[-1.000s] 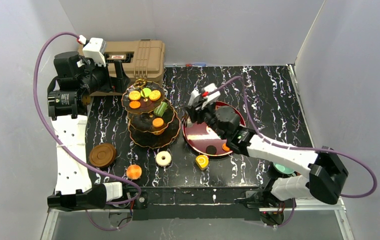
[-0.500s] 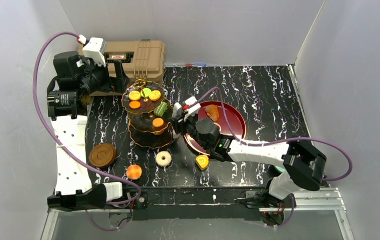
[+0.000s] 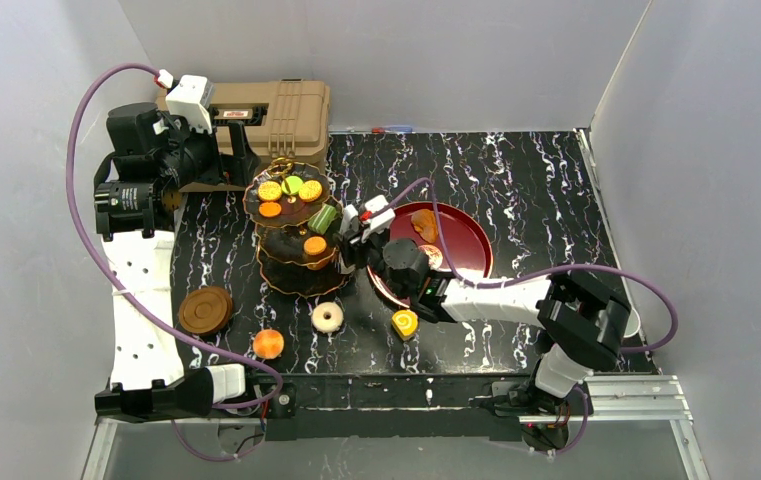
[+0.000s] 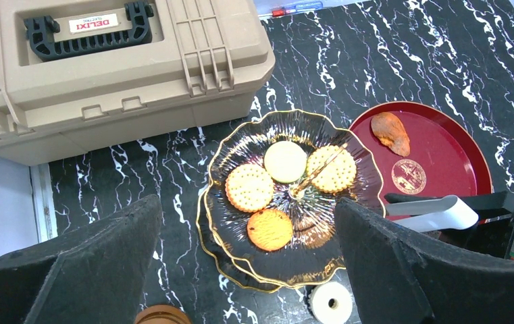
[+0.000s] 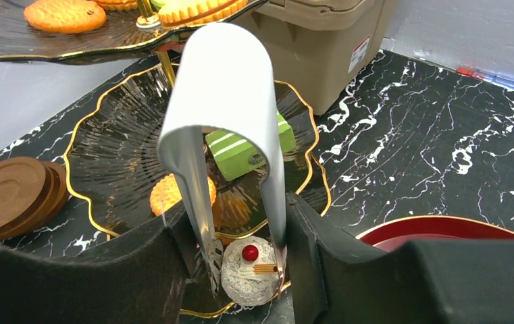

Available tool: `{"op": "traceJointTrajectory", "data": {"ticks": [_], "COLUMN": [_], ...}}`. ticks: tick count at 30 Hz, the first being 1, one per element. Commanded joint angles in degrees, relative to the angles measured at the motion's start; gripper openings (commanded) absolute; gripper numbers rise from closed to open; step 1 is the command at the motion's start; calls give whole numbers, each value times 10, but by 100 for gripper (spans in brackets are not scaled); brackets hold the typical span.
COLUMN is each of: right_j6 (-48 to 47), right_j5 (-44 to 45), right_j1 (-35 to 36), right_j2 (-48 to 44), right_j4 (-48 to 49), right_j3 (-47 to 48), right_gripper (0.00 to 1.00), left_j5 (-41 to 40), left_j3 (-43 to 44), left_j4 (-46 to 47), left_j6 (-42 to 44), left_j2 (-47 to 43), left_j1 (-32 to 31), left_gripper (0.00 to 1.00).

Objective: Serve the afternoon tea
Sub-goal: Place the desert on the desert table, then pick up the desert from the tray.

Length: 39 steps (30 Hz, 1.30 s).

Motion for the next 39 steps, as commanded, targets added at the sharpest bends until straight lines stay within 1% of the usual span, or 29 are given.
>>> {"op": "traceJointTrajectory", "data": {"ticks": [1, 4, 9, 11, 14, 19, 23, 27, 30, 33, 39], "right_j6": [0, -2, -2, -3, -9, -33, -45, -40, -37, -26, -1], "right_j5": [16, 13, 8, 9, 14, 43, 51, 47, 36, 10, -48], "right_j1": [3, 3, 3, 3, 3, 1, -20, -70, -120, -183, -276], "right_j2": [-1, 4, 2, -7, -33, -112, -163, -193, -196, -185, -129], "right_j4": [69, 64, 58, 56, 52, 25, -9, -33, -31, -28, -9], "right_j3": [36, 43, 45, 40, 27, -9, -34, -55, -69, -77, -75], "right_gripper": [55, 59, 60, 59, 53, 48, 44, 42, 43, 44, 41], "left_j5": [3, 4, 5, 5, 5, 7, 10, 11, 11, 14, 17], "left_j3": [10, 9, 9, 9, 8, 9, 10, 9, 10, 11, 10], "left_j4": [-2, -3, -3, -2, -3, -2, -1, -1, 0, 1, 1], "left_j6": [5, 6, 5, 6, 6, 6, 3, 0, -3, -7, -7], "left_j2": [-14, -14, -17, -17, -18, -19, -18, -18, -16, -14, -10], "left_j1": [4, 4, 4, 4, 4, 4, 4, 4, 4, 4, 4], "left_gripper": [98, 98, 98, 98, 98, 98, 98, 98, 98, 98, 98]}}
